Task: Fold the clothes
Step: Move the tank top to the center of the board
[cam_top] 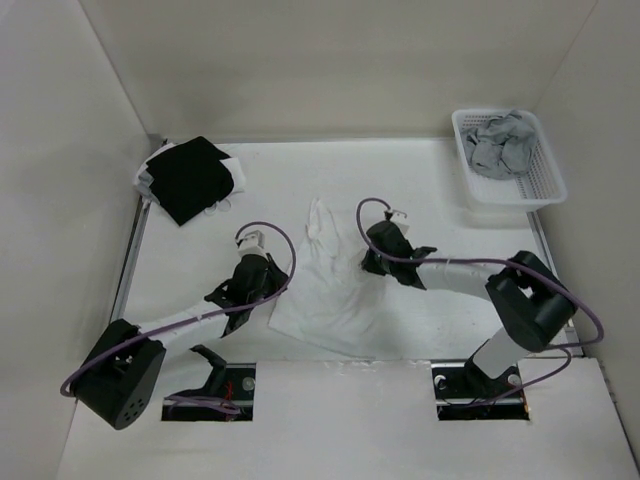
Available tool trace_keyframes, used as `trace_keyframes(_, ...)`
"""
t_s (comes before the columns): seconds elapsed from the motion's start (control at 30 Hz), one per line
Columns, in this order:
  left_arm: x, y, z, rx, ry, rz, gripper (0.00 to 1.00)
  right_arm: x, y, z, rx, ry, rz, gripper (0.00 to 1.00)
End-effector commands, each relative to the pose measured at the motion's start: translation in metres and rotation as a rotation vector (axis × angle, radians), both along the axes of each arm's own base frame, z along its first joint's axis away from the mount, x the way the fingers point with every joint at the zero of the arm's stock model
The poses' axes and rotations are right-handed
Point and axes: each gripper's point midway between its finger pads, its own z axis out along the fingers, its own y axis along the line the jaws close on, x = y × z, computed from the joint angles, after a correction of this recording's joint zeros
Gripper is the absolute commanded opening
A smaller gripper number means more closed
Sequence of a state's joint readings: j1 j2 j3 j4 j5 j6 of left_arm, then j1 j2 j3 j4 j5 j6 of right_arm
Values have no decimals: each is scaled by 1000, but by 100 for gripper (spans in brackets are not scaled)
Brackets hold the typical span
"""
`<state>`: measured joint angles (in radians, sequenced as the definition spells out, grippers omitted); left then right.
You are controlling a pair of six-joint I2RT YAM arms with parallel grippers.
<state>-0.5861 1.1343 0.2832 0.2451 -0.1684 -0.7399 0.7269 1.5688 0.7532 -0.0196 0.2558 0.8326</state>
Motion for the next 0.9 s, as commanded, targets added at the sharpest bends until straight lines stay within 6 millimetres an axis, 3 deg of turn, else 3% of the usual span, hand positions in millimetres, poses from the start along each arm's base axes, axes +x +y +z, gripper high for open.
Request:
trace_keyframes(0.0,36,13,30,-57,-109,106,5,89,7,50,76,-195,-51,4)
trace_keyframes(0.07,56,28,33,-60,-117,187,11,120,1,55,93,-219,-88,10)
trace_keyframes(0.13,73,36,34,-76,-114,234,27,138,-7,58,104,-241,-120,25)
trace_keyframes(0.17,77,36,35,-79,-114,238,33,140,-11,62,113,-253,-130,38)
trace_keyframes(0.2,78,38,35,-80,-110,242,39,137,-13,66,120,-261,-129,44)
trace_keyframes(0.3,67,45,38,-81,-122,251,43,107,-26,73,141,-284,-125,54)
trace_keyframes(0.4,38,48,25,-55,-78,218,35,63,-33,63,146,-260,-108,50)
trace_keyframes(0.5,-1,35,7,-43,38,133,27,13,-49,34,153,-171,-135,21)
trace_keyframes(0.57,-21,27,-1,-44,93,98,27,-13,-64,18,146,-115,-174,8)
trace_keyframes(0.67,-45,17,-8,-51,158,68,32,-38,-79,7,123,-87,-219,11)
trace_keyframes(0.7,-49,15,-8,-56,174,69,34,-41,-81,12,131,-108,-228,19)
trace_keyframes(0.8,-56,15,-13,-27,207,70,36,-40,-86,25,138,-153,-247,30)
trace_keyframes(0.87,-60,13,-18,-1,229,61,36,-40,-86,30,140,-161,-236,30)
